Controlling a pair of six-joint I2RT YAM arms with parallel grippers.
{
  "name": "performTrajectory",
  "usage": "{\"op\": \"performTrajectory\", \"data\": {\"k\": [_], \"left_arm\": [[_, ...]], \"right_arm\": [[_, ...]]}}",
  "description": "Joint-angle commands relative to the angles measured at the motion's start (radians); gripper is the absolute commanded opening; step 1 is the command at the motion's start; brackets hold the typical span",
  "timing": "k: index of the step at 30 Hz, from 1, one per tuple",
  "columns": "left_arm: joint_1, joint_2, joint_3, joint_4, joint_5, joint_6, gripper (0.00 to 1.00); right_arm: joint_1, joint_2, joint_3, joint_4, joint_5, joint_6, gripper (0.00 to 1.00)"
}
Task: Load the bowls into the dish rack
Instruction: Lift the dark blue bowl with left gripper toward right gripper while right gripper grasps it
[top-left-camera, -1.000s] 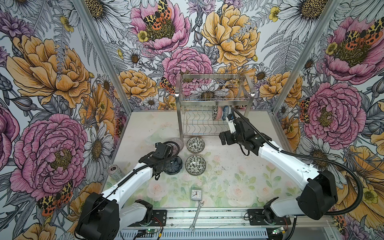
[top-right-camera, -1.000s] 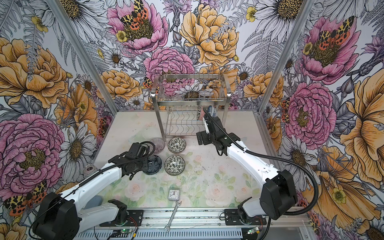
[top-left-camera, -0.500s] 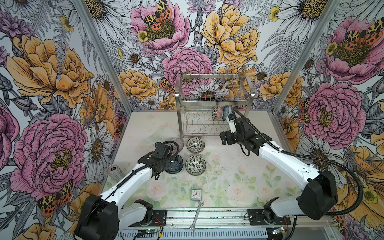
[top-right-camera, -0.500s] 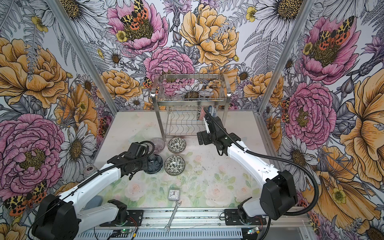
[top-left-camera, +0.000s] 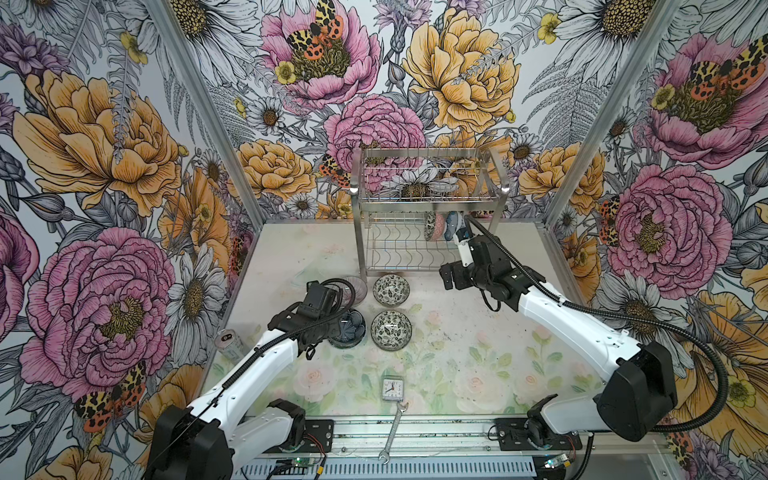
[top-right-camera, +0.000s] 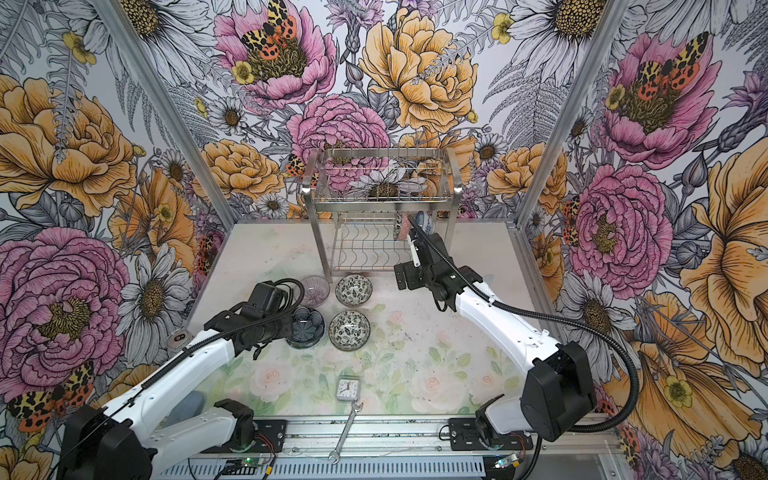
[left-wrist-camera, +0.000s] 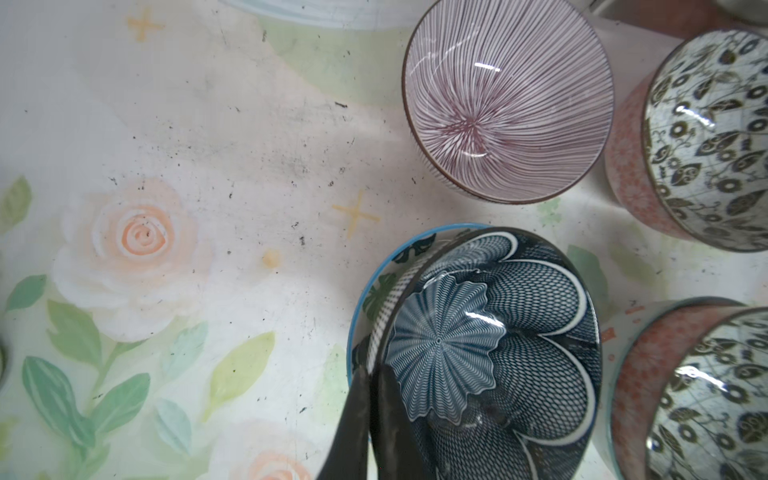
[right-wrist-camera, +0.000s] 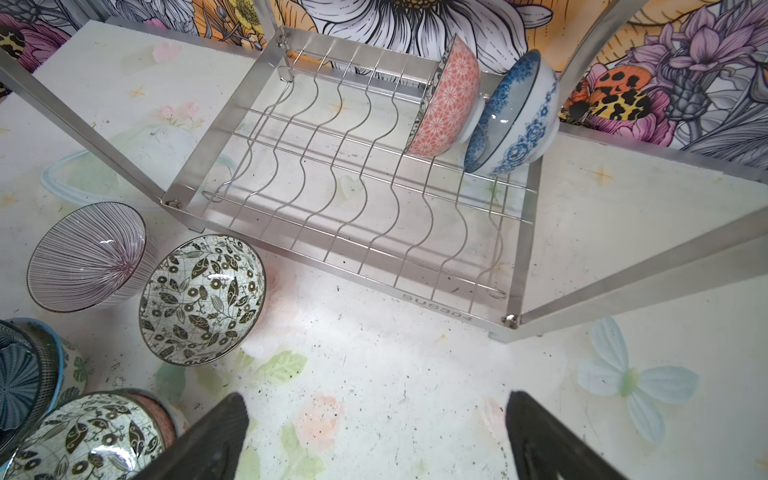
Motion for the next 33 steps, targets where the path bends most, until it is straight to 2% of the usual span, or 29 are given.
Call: {"op": "performTrajectory", "data": {"k": [1, 11, 16, 22, 33], "left_arm": [[0.008, -0.042, 0.068, -0.009, -0.014, 0.019, 0.0], [-0.037, -0.098, 0.176, -0.017, -0.028, 0.007, 0.0], [-0.157, -0.093, 0.207, 0.075, -0.11, -0.017, 0.0], [-0.218, -0.006, 0.216, 0.247, -0.129, -0.027, 0.0], [-0.257, 0.158, 0.293, 0.407, -0.085, 0.009, 0.0]], "right_arm": [[-0.005, -0.042, 0.029, -0.015, -0.023, -0.005, 0.99], [0.004, -0.095, 0.087, -0.055, -0.103, 0.044, 1.0], [0.059, -0.085, 0.129, -0.053, -0.157, 0.098, 1.0], [0.14, -0.019, 0.184, -0.052, -0.17, 0.148, 1.0], [0.182, 0.096, 0.189, -0.026, -0.222, 0.228, 0.98]]}}
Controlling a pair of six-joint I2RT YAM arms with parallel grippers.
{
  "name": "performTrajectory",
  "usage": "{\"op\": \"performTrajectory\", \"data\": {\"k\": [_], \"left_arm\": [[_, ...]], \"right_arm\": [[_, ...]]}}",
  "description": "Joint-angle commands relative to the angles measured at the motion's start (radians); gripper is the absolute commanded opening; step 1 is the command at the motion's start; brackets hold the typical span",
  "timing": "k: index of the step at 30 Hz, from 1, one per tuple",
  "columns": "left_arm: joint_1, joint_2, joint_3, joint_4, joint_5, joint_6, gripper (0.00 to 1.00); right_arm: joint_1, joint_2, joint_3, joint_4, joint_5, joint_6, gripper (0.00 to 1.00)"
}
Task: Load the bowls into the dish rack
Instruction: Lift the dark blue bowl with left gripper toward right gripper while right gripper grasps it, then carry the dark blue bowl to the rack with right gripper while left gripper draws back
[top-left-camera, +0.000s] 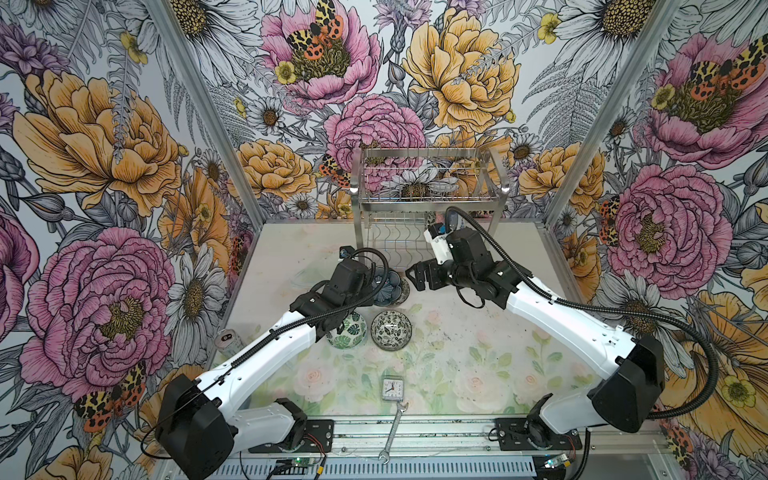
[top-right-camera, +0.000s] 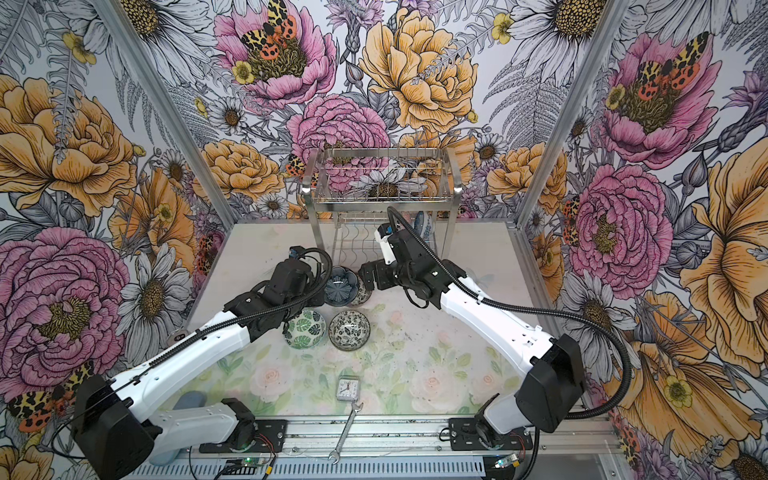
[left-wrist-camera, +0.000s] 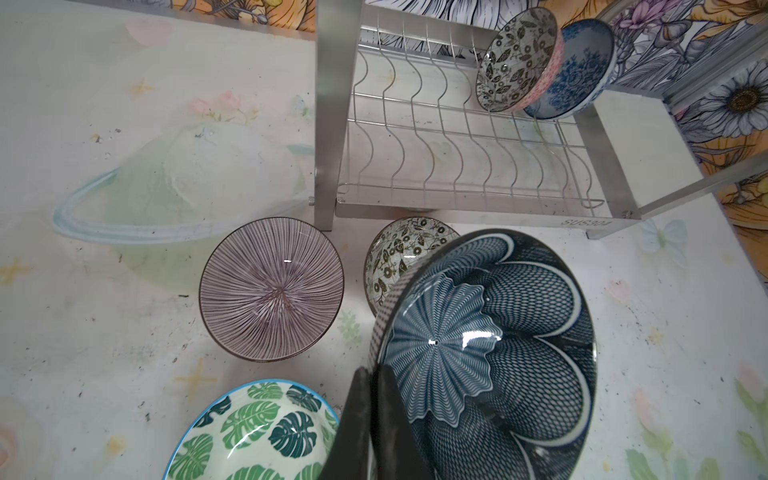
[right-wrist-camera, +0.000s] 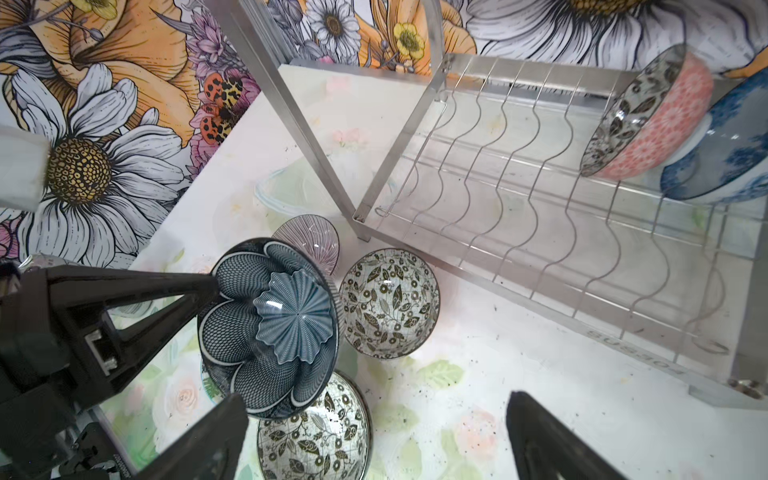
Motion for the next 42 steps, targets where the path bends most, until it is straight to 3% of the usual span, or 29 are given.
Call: {"op": "performTrajectory", "data": {"k": [1, 7, 10, 13, 18, 26, 29, 30, 37, 42], "left_arm": [[-0.01, 0.006, 0.059, 0.139, 0.006, 0.01, 0.0], [-0.022, 0.031, 0.086, 0.171, 0.016, 0.016, 0.0], [-0.026, 0.04, 0.094, 0.179, 0.023, 0.018, 0.0], [-0.03, 0.044, 0.097, 0.185, 0.023, 0.019, 0.0], [-0.038, 0.045, 0.098, 0.191, 0.02, 0.021, 0.0], [-0.037, 0.037, 0.093, 0.153, 0.003, 0.037, 0.02], [-0.02, 0.021, 0.131, 0.057, 0.013, 0.109, 0.77], [-0.011, 0.015, 0.146, 0.021, 0.02, 0.142, 0.97], [0.152, -0.102, 0.147, -0.098, 0.09, 0.244, 0.99], [0.3, -0.175, 0.127, -0.135, 0.251, 0.287, 0.99]], "right_arm": [[0.01, 0.029, 0.009, 0.034, -0.032, 0.056, 0.98], [0.012, 0.085, 0.006, 0.099, -0.059, 0.113, 0.89], [0.011, 0.124, 0.018, 0.116, -0.071, 0.134, 0.78], [0.014, 0.157, 0.029, 0.129, -0.082, 0.155, 0.59], [0.025, 0.174, 0.041, 0.14, -0.074, 0.161, 0.0], [0.032, 0.111, 0.025, 0.138, 0.063, 0.122, 0.0], [0.031, 0.088, 0.006, 0.135, 0.188, 0.098, 0.0], [0.032, 0.087, 0.003, 0.131, 0.239, 0.089, 0.0], [0.077, 0.141, 0.016, 0.137, 0.739, -0.077, 0.0], [0.09, 0.222, 0.045, 0.25, 0.997, -0.255, 0.0]]}}
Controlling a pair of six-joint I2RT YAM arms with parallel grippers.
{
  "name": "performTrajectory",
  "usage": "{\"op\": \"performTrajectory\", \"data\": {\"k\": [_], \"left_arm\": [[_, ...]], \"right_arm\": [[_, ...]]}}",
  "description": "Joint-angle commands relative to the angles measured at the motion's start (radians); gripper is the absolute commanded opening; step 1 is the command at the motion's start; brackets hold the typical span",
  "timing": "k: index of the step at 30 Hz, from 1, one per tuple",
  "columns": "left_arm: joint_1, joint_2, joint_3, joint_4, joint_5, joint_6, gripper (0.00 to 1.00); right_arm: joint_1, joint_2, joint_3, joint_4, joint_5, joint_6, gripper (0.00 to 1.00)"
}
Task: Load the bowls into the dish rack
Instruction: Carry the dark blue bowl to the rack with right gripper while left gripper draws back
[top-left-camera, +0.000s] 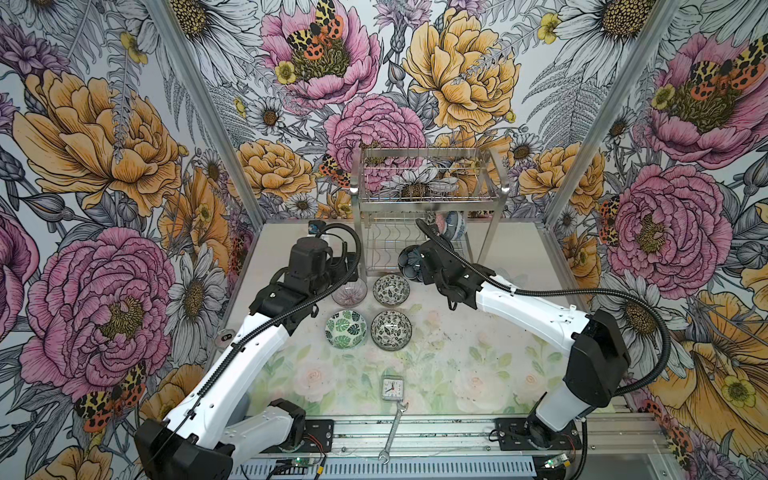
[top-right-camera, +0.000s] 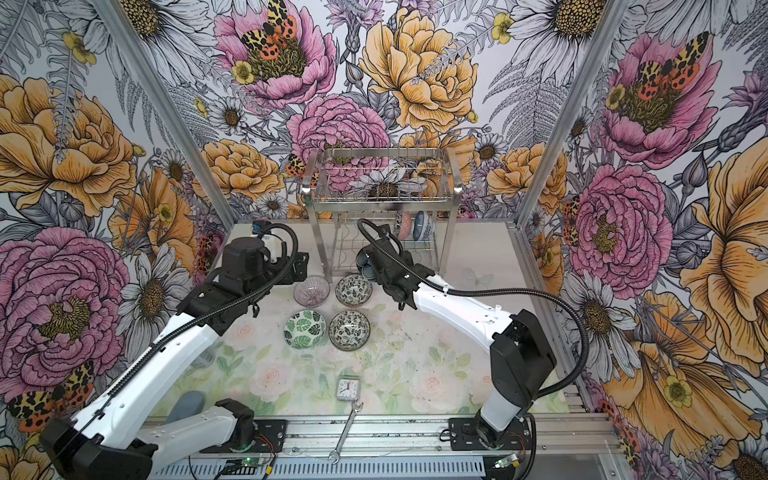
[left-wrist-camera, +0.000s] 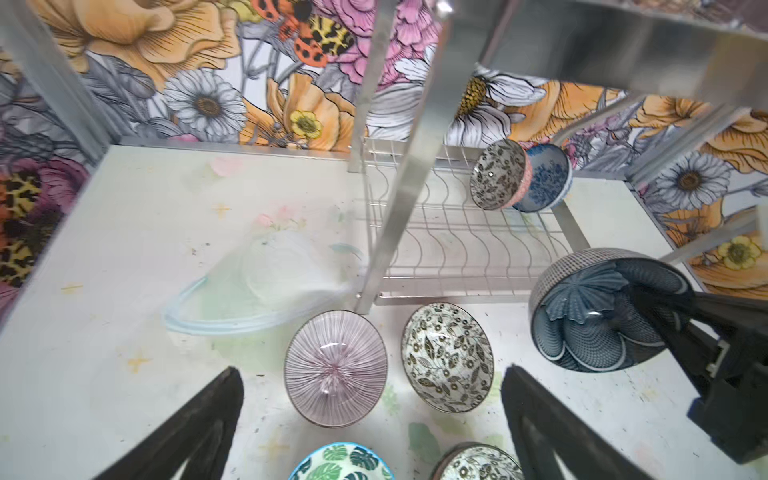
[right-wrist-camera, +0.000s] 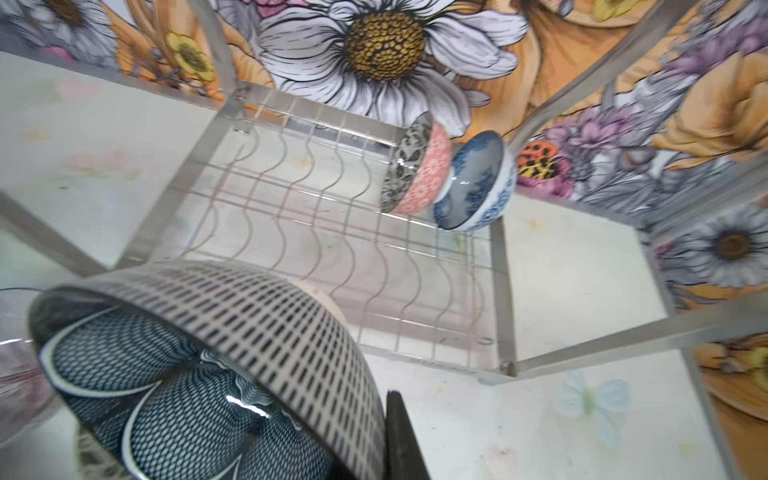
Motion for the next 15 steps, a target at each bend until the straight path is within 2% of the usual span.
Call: {"op": "performTrajectory", "data": {"k": [1, 4, 8, 15], "left_arm": [[0.062, -0.026, -0.007, -0.065, 0.137, 0.071, 0.99], [0.099, -0.019, 0.022, -0.12, 0.14, 0.139, 0.99], [0.159, -0.007, 0.026, -0.141, 0.153, 0.199, 0.99], [0.244, -0.003, -0.067, -0.059, 0.232, 0.252, 0.99]], "right_arm": [[0.01, 0.055, 0.047, 0.152, 0.281, -0.174, 0.0], [0.008, 0.125, 0.054, 0.307, 0.372, -0.357, 0.0], [0.003, 0.206, 0.022, 0.617, 0.4, -0.634, 0.0], [-0.025, 0.373, 0.184, 0.756, 0.387, -0.814, 0.0]]}}
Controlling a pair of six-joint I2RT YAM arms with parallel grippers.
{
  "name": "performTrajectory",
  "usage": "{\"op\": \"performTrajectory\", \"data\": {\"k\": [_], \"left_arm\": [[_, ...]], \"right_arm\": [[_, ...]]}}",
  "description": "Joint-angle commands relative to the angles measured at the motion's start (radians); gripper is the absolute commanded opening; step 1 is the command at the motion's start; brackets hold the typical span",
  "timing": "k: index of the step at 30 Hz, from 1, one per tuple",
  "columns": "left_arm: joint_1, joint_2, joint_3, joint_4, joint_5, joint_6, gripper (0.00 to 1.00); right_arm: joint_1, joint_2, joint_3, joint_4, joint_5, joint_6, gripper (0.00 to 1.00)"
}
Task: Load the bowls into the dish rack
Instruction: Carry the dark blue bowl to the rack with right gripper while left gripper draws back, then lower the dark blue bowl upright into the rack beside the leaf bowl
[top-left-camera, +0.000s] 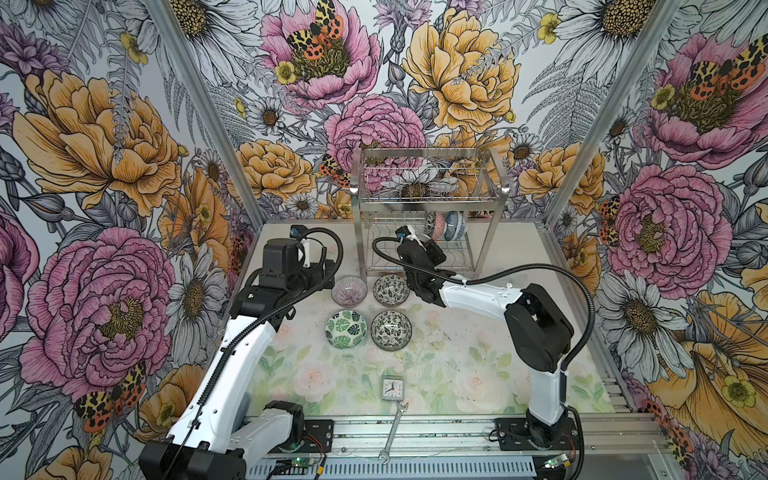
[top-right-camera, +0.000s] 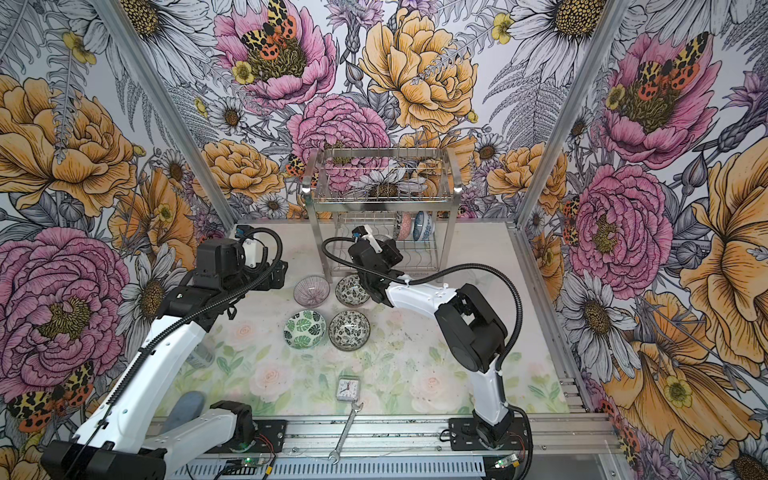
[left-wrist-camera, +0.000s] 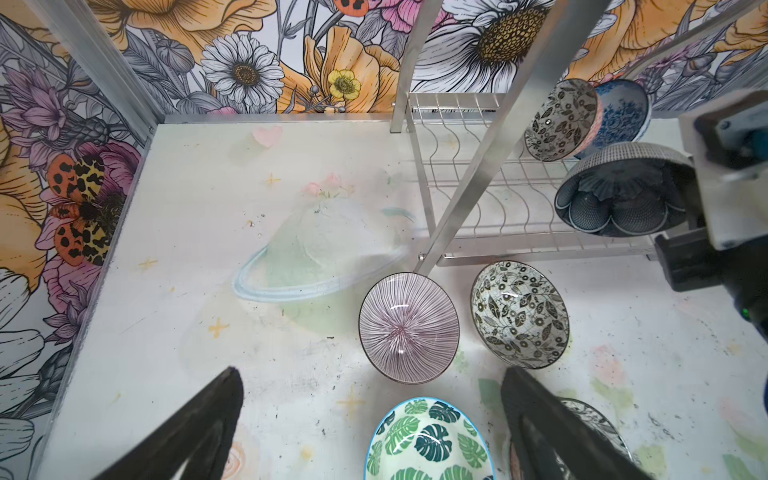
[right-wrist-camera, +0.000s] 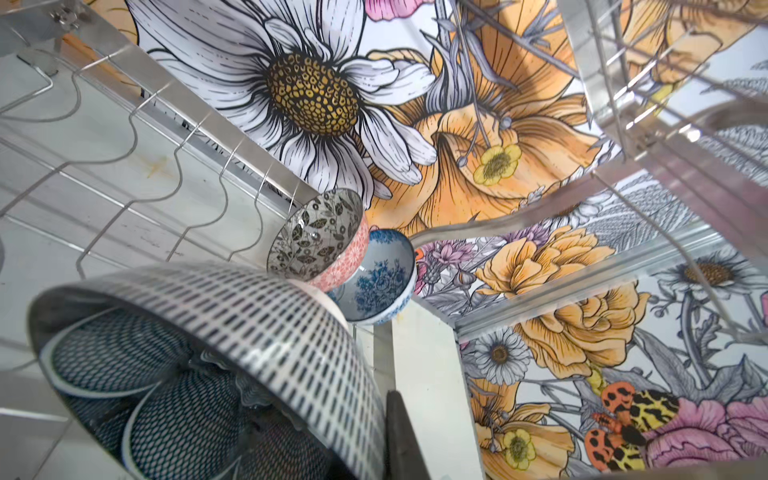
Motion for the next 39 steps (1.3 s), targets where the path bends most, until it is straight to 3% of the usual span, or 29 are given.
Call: {"op": "performTrajectory", "data": {"k": [1, 5, 14, 26, 29, 35, 39], "left_arm": [[0.035, 0.0, -0.047, 0.05, 0.076, 0.052, 0.99], [0.07, 0.0, -0.066, 0.076, 0.121, 0.055, 0.99], [0.101, 0.016, -0.073, 0.103, 0.152, 0.053, 0.99], [0.117, 0.04, -0.072, 0.122, 0.205, 0.028, 0.98], [0.12, 0.04, -0.072, 0.122, 0.205, 0.028, 0.99], [0.12, 0.046, -0.072, 0.121, 0.201, 0.031, 0.99], [0.12, 0.046, -0.073, 0.121, 0.198, 0.034, 0.99]], "right_arm": [[-0.014, 0.065, 0.125, 0.214, 0.046, -0.167, 0.0], [-0.024, 0.199, 0.262, 0.278, 0.053, -0.275, 0.0], [-0.051, 0.475, 0.594, 0.278, 0.089, -0.361, 0.0], [-0.113, 0.833, 1.205, 0.059, 0.118, -0.383, 0.0], [-0.13, 0.871, 1.263, 0.019, 0.113, -0.35, 0.0], [-0.17, 0.859, 1.261, -0.119, 0.109, -0.165, 0.0], [-0.177, 0.86, 1.262, -0.147, 0.088, -0.126, 0.0]]}}
